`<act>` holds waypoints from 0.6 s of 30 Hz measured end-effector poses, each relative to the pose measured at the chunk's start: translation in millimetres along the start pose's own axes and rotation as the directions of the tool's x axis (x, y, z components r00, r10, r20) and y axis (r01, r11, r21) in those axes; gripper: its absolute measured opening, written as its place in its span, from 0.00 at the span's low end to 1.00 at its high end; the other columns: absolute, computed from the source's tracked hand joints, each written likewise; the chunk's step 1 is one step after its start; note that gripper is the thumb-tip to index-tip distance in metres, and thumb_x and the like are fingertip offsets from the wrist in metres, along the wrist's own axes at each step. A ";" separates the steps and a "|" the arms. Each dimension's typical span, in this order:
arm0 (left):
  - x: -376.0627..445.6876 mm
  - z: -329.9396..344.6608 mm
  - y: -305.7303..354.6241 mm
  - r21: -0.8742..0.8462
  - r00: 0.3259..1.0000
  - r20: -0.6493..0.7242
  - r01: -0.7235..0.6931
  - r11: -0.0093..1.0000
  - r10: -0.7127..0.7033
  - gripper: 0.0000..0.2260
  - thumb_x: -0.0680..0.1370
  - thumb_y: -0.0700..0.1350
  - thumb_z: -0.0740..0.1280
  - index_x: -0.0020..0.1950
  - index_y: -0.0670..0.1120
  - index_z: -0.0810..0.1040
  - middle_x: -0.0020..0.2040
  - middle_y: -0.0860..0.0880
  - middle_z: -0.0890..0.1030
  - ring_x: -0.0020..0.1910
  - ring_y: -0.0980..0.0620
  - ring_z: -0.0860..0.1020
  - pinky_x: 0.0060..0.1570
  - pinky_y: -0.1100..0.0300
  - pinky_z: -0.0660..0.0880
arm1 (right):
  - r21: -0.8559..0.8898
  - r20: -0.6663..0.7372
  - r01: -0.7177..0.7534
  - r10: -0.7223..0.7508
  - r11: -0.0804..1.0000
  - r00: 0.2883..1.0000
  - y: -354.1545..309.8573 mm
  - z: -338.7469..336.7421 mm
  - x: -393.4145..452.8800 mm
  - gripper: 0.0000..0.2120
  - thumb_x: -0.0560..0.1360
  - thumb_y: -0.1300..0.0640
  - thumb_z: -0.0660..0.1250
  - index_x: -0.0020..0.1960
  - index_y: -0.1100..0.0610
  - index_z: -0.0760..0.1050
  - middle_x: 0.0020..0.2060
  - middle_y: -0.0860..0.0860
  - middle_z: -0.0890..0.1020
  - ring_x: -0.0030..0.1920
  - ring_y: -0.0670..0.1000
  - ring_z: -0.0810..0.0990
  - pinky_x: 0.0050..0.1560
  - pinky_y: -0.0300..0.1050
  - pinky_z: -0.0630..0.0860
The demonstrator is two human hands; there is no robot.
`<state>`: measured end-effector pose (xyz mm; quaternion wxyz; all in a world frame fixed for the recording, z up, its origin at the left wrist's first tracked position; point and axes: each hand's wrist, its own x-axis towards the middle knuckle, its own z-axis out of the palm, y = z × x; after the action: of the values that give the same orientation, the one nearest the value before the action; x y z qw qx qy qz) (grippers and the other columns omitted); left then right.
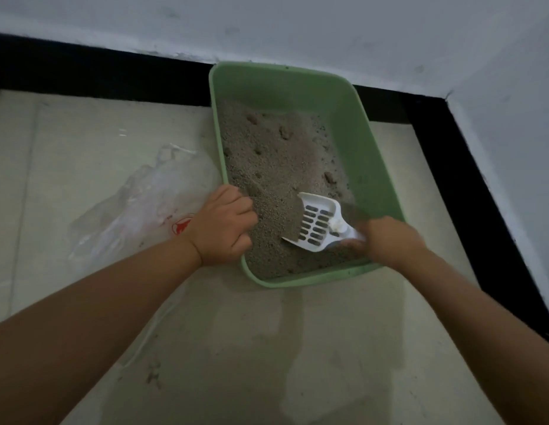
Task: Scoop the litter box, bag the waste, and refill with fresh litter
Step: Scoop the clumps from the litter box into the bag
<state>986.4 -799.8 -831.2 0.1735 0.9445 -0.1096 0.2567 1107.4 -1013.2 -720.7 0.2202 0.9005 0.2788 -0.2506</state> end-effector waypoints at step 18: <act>-0.6 -2.6 1.7 -0.029 0.998 0.044 0.040 0.999 -0.038 0.12 0.68 0.44 0.55 0.29 0.39 0.71 0.31 0.41 0.71 0.37 0.47 0.62 0.42 0.52 0.64 | 0.109 0.009 0.067 -0.069 0.992 0.998 -30.2 -56.5 28.0 0.19 0.75 0.50 0.64 0.29 0.55 0.64 0.28 0.49 0.70 0.29 0.48 0.70 0.33 0.40 0.70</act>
<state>984.2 -800.2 -829.0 0.1900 0.9491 -0.0986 0.2312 1127.6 -949.4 -700.6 0.1642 0.8995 0.2940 -0.2785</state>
